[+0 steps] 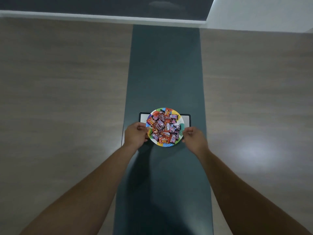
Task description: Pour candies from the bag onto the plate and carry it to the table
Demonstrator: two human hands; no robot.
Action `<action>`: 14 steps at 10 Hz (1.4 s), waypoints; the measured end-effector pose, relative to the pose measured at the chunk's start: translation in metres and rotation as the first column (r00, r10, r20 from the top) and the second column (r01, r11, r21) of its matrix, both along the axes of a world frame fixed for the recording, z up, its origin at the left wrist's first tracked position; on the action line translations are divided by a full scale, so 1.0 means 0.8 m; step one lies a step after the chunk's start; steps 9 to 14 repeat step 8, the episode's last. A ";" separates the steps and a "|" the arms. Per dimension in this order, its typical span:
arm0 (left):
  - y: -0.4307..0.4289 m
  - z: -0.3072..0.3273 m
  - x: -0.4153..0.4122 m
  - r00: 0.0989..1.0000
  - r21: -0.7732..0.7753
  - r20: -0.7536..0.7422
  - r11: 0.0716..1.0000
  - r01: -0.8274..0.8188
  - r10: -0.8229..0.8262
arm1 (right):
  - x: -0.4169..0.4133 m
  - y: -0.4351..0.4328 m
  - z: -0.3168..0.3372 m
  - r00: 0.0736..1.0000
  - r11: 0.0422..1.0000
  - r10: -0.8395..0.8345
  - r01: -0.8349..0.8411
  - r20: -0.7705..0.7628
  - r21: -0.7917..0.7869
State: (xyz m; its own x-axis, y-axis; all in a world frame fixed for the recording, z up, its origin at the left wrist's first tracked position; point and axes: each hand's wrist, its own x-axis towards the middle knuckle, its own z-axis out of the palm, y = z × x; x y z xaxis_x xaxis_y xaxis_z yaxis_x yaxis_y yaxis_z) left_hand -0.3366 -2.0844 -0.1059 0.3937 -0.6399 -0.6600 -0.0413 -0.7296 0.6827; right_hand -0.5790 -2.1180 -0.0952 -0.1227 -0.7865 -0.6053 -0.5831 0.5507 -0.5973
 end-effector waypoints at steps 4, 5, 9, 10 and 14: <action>-0.010 -0.028 -0.003 1.000 0.026 0.011 0.999 0.020 -0.020 | 0.006 -0.017 -0.023 0.998 0.999 -0.051 0.051 -0.048 -0.004; -0.001 -0.019 -0.003 1.000 0.018 -0.011 1.000 0.016 -0.016 | 0.004 -0.013 -0.015 0.998 1.000 -0.030 0.029 -0.056 -0.010; 0.071 0.042 0.003 0.989 -0.045 0.095 0.992 0.118 -0.113 | -0.015 0.053 0.010 0.993 0.996 0.080 -0.077 -0.084 0.042; 0.071 0.042 0.003 0.989 -0.045 0.095 0.992 0.118 -0.113 | -0.015 0.053 0.010 0.993 0.996 0.080 -0.077 -0.084 0.042; 0.071 0.042 0.003 0.989 -0.045 0.095 0.992 0.118 -0.113 | -0.015 0.053 0.010 0.993 0.996 0.080 -0.077 -0.084 0.042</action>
